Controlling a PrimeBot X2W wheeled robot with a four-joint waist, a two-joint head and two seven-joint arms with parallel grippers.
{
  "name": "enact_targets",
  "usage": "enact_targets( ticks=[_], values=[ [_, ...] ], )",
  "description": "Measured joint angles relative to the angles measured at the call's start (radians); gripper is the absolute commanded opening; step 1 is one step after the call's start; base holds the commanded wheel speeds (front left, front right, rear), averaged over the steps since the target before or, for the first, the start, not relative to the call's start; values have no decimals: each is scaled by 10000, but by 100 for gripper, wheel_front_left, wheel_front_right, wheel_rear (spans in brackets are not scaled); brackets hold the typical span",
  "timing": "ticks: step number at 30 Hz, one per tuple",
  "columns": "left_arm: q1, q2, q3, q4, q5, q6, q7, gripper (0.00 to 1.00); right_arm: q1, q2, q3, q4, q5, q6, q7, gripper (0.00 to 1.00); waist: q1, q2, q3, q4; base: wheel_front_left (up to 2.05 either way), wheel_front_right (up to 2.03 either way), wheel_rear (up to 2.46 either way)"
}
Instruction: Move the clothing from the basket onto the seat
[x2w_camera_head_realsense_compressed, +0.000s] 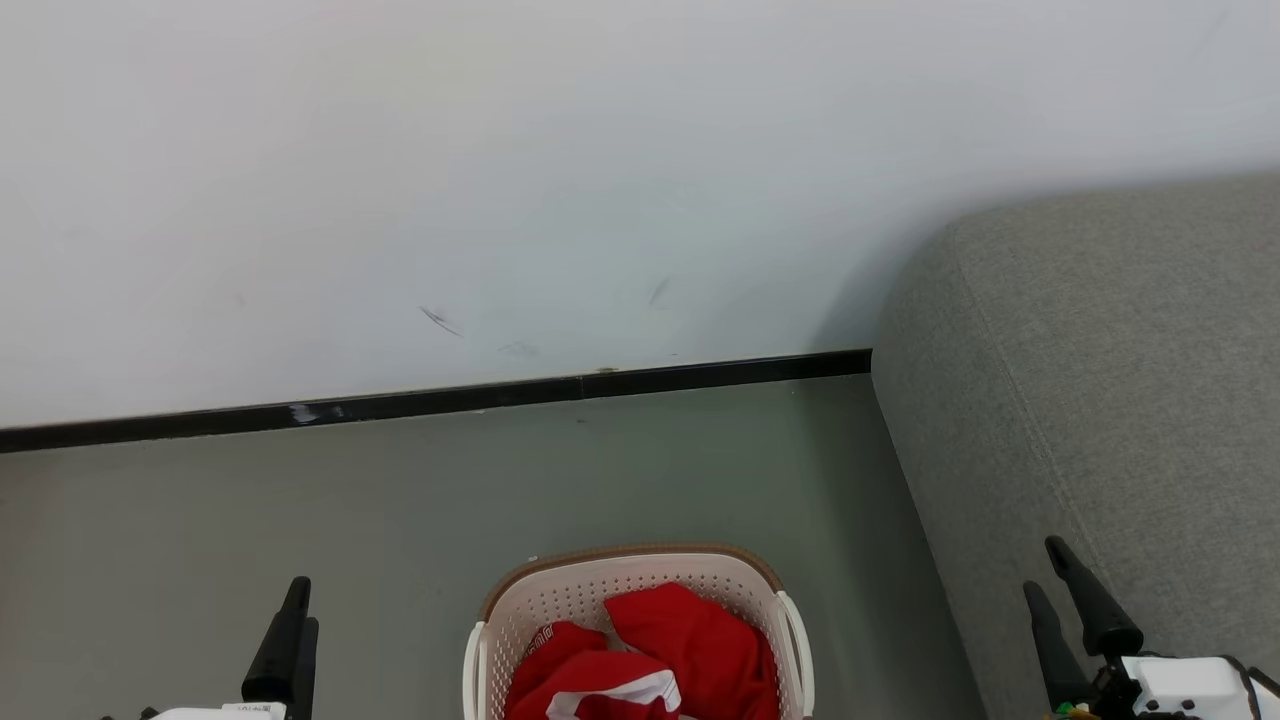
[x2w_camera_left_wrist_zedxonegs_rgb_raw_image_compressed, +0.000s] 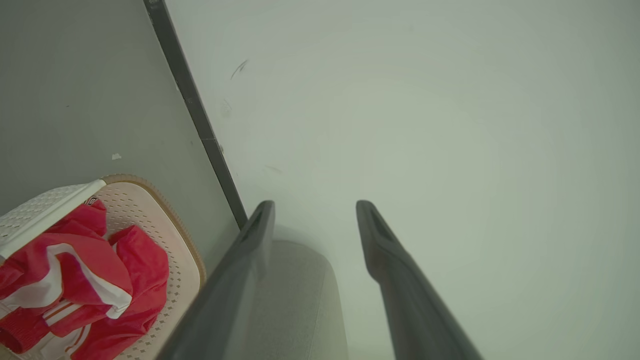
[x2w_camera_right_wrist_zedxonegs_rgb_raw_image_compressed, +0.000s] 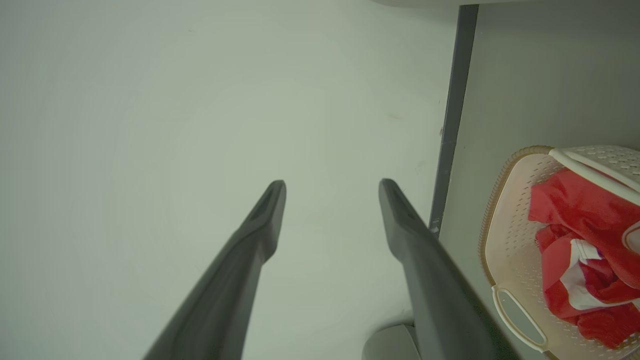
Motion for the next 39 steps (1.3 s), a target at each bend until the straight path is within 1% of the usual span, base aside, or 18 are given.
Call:
enact_targets(
  ticks=[5,12,19,26,27,33,36,39],
  values=[
    [10,6,-119,-63,94,0,-111,100,8,-2,44,-82,-12,0,-59,100,0,0,1,-1,0,0,0],
    [10,27,-359,-217,512,0,-412,100,10,-6,182,-190,-385,0,-349,100,0,0,2,-2,0,0,0],
    [-3,151,-600,-399,1384,19,-671,100,12,-65,376,-309,-1097,0,-608,100,8,0,2,11,0,0,0],
    [-84,242,-767,-663,2393,132,-930,100,10,-190,485,-500,-2113,0,-859,100,58,0,-6,31,0,0,0],
    [-99,259,-803,-780,2769,138,-1016,100,9,-215,506,-537,-2449,0,-940,100,77,0,-13,39,0,0,0],
    [-140,263,-920,-1057,3741,322,-1204,100,-3,-290,579,-709,-3616,0,-1118,100,131,0,-46,56,0,0,0],
    [-231,268,-1022,-1218,4295,407,-1319,100,-8,-324,637,-800,-4272,0,-1227,100,153,0,-65,64,0,0,0],
    [-262,288,-1172,-1356,4905,449,-1444,100,-10,-328,692,-880,-4915,0,-1335,100,166,0,-80,71,0,0,0]
  ],
)
